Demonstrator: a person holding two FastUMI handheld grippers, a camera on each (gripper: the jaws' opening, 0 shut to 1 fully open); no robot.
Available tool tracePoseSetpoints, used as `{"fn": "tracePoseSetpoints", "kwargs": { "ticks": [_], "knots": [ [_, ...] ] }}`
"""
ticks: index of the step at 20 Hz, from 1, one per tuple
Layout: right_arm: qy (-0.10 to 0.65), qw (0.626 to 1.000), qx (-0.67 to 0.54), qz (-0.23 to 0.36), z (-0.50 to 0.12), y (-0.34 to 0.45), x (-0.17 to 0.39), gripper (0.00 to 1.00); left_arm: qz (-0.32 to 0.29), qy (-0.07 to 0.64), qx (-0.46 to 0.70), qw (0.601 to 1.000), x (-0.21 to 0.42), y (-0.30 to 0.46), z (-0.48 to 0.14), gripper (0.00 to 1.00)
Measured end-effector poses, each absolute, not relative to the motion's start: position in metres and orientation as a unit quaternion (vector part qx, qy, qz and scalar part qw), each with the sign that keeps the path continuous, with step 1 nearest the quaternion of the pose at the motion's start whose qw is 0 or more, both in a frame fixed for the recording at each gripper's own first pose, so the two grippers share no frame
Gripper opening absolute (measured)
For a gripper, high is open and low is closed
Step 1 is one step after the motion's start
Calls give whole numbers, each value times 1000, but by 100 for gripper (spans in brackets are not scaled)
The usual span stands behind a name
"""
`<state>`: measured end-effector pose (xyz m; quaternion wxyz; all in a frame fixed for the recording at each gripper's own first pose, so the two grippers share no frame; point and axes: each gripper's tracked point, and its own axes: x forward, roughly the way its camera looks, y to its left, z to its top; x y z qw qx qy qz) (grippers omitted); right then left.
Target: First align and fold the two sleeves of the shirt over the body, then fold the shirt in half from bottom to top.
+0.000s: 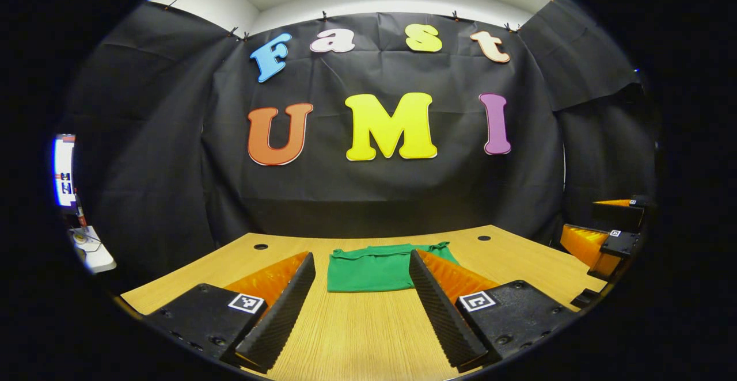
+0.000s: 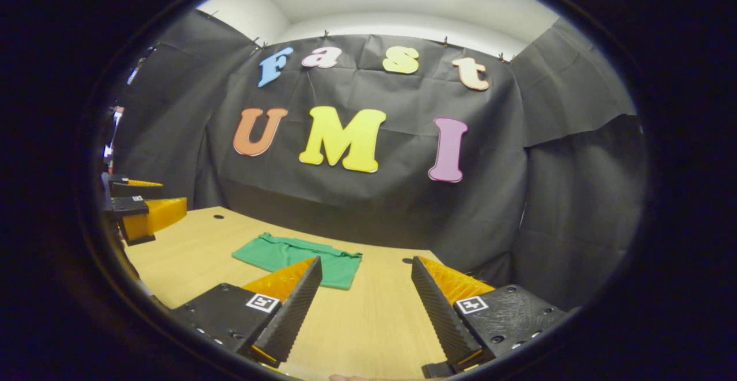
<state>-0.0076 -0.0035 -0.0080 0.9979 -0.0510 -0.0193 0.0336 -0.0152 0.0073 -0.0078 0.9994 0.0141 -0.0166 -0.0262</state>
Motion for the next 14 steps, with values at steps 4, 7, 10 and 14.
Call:
{"fn": "tracePoseSetpoints", "kwargs": {
  "ticks": [4, 7, 10, 14],
  "knots": [
    [-9, 998, -36, 45, -14, 0, -1, 97, -30, -10, 6, 999, -11, 6, -13, 100],
    [-2, 998, -35, 48, -19, 2, 3, 95, -33, -9, 4, 999, -9, 6, -15, 100],
    [10, 998, -35, 51, -27, 4, 6, 94, -35, 3, 1, 999, -7, 7, -21, 100],
    [19, 997, -31, 71, -33, 16, 6, 95, -24, 6, -6, 1000, -6, 16, -20, 100]
  ]
}}
